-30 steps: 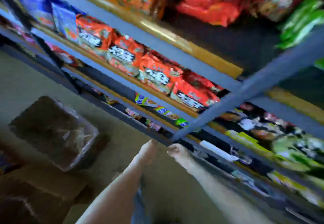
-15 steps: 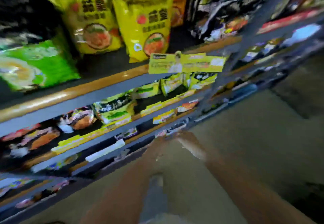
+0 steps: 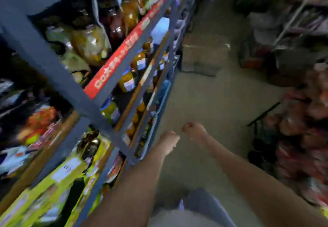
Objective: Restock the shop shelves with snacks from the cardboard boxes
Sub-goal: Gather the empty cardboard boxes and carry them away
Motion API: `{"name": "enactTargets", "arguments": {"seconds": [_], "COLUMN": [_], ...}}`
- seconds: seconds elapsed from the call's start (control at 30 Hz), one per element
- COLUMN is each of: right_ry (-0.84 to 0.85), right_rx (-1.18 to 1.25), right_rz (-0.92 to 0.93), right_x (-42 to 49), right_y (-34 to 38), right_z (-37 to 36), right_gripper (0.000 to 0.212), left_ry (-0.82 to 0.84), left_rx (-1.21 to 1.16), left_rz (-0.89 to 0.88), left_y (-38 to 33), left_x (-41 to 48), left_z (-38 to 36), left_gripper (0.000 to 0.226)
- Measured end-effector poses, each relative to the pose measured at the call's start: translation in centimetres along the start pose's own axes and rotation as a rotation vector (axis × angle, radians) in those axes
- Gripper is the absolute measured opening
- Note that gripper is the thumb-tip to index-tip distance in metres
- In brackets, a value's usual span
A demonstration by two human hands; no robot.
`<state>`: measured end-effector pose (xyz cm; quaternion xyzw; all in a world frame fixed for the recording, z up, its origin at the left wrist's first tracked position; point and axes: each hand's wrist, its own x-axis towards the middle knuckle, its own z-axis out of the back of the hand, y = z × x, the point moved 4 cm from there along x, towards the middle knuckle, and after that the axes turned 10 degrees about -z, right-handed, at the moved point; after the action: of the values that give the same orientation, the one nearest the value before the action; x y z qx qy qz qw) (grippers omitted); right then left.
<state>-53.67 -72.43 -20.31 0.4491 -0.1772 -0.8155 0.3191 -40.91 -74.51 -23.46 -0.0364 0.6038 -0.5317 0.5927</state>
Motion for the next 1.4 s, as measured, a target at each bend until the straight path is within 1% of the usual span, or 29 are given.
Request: {"name": "enactTargets", "arguments": {"seconds": [0.07,0.1,0.13,0.2,0.27,0.37,0.47,0.53,0.57,0.63,0.67,0.73,0.8,0.9,0.93,1.0,1.03,1.13,1.17,1.2,1.23,1.27,1.3,1.33,1.4], "right_ry": [-0.033,-0.049,-0.068,-0.081,-0.081,-0.100,-0.126,-0.148,-0.155,-0.165,-0.179,-0.206,-0.260,-0.330,-0.356,-0.425,-0.464,-0.552,-0.573,-0.590,-0.598,-0.604,-0.602,-0.589,-0.553], "right_rx": [0.100,0.152,0.181,0.226,0.260,0.276,0.283,0.293,0.300,0.311,0.306,0.302,0.314,0.342,0.354,0.421,0.459,0.553,0.574,0.587,0.588,0.578,0.562,0.545,0.515], "right_rz": [-0.041,-0.075,-0.109,-0.147,-0.165,-0.178,-0.178,-0.184,-0.183,-0.178,-0.174,-0.181,-0.206,-0.272,-0.296,-0.353,-0.381,-0.470,-0.492,-0.507,-0.518,-0.528,-0.546,-0.558,-0.567], "right_x": [4.1,6.2,8.6,13.5,18.3,24.9,30.7,34.1,36.1,40.3,42.5,47.2,51.6,56.3,57.6,59.9,60.8,64.0,65.1,66.2,67.6,69.0,70.1,71.3,74.0], "right_y": [-0.2,-0.5,-0.9,-1.7,-1.7,-0.7,1.2,2.6,3.2,4.3,4.9,5.6,5.7,5.4,5.0,3.3,2.1,-2.7,-4.4,-6.2,-8.1,-9.7,-11.2,-12.3,-14.0], "right_z": [3.8,5.6,7.5,11.3,15.4,21.5,27.4,30.9,32.7,36.4,38.4,42.6,47.5,55.8,58.7,64.4,67.2,74.7,77.2,79.5,81.8,84.0,86.2,88.5,92.8], "right_gripper": [0.012,0.016,0.017,0.010,0.012,0.023,0.017,0.010,0.013,0.021,0.018,0.005,0.018,0.025,0.026,0.028,0.030,0.035,0.035,0.035,0.036,0.037,0.038,0.039,0.041], "left_ry": [0.031,0.058,0.046,0.037,0.022,0.020,0.002,0.005,0.000,0.051,0.098,0.125,0.123,0.199,0.221,0.271,0.303,0.374,0.392,0.409,0.417,0.409,0.409,0.406,0.401], "left_rx": [0.002,-0.006,-0.015,-0.038,-0.012,-0.025,0.073,0.184,0.277,0.441,0.503,0.501,0.468,0.443,0.468,0.554,0.602,0.669,0.691,0.701,0.696,0.681,0.683,0.687,0.669], "left_rz": [-0.048,-0.050,-0.067,-0.055,-0.050,-0.066,-0.097,-0.147,-0.180,-0.242,-0.270,-0.297,-0.288,-0.287,-0.293,-0.333,-0.354,-0.377,-0.376,-0.367,-0.360,-0.360,-0.343,-0.334,-0.313], "left_y": [-3.7,-5.8,-7.8,-11.8,-15.9,-23.2,-30.0,-34.7,-37.0,-41.5,-43.8,-48.2,-53.1,-61.1,-63.9,-69.2,-71.8,-78.0,-79.6,-81.0,-82.5,-83.7,-84.7,-85.9,-88.9], "left_x": [4.3,6.1,8.2,12.1,16.0,21.3,26.7,29.8,31.6,36.0,38.2,43.9,49.0,55.3,56.8,59.5,60.3,63.4,64.3,65.4,66.6,68.1,69.3,70.2,72.1], "left_z": [-1.9,-2.6,-3.3,-5.0,-6.4,-8.1,-9.7,-10.7,-11.2,-12.6,-13.4,-14.9,-16.7,-21.0,-22.7,-26.9,-29.2,-36.7,-39.0,-41.4,-43.7,-46.0,-48.0,-49.9,-53.3], "left_gripper": [0.023,0.025,0.025,0.019,0.014,0.022,0.023,0.014,0.016,0.024,0.022,0.020,0.028,0.037,0.033,0.011,0.008,0.020,0.019,0.012,0.003,0.008,0.009,0.004,0.014]}}
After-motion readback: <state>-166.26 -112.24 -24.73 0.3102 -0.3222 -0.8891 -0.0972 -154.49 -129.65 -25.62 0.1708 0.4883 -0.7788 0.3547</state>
